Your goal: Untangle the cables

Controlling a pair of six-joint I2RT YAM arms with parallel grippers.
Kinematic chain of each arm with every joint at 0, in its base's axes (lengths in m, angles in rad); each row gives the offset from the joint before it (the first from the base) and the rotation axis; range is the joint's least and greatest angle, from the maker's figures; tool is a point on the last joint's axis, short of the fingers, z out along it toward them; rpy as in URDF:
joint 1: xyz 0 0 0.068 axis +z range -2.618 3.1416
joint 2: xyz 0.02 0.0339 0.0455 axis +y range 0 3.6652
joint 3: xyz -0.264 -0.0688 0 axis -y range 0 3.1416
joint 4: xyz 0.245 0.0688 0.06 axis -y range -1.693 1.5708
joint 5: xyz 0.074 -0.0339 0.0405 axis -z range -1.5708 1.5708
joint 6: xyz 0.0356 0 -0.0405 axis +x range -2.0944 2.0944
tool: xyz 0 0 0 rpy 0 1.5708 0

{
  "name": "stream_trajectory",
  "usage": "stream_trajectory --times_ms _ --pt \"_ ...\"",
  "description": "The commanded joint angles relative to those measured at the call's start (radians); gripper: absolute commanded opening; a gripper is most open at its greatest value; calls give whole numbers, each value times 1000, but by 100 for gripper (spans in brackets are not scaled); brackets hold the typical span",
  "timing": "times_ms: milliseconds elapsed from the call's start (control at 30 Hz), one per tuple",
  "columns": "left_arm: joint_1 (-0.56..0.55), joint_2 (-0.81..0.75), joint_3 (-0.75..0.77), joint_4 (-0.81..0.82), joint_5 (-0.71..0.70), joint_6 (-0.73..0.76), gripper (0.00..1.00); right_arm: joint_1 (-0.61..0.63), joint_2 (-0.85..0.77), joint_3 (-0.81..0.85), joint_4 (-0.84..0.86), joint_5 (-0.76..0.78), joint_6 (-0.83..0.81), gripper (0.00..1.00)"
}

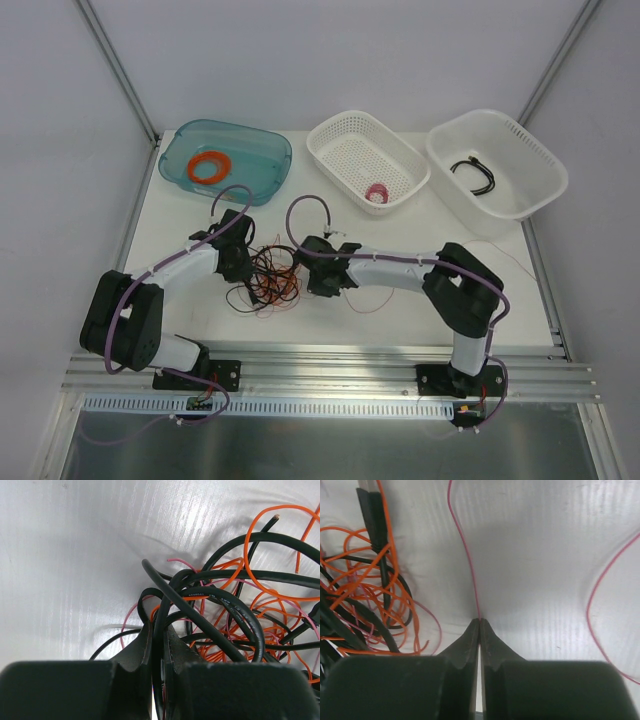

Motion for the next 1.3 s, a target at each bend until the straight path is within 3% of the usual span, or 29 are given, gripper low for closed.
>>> stream_trajectory --times_ms 0,367,733,867,1200,1233,1267 --pt "-11 -18 -20 -12 -28 -9 0 -8 -107 -1 -78 76 -23 1" --pt "-9 -6 -17 -12 -41 -6 0 -124 -417 24 -286 240 -314 1" --pt "-9 -11 -15 -14 -46 -1 0 -301 -682 -54 -297 156 -518 1" --pt "-9 -11 -8 -14 -20 3 1 -341 -709 -125 -280 139 -564 8" --pt "-9 -181 -8 -14 75 66 24 -379 -623 -346 -188 185 -553 16" --pt "-8 -225 -5 -15 87 78 27 -384 -609 -354 -176 183 -555 19" --pt "-9 -247 -3 -15 95 88 36 -390 -604 -363 -173 185 -558 28"
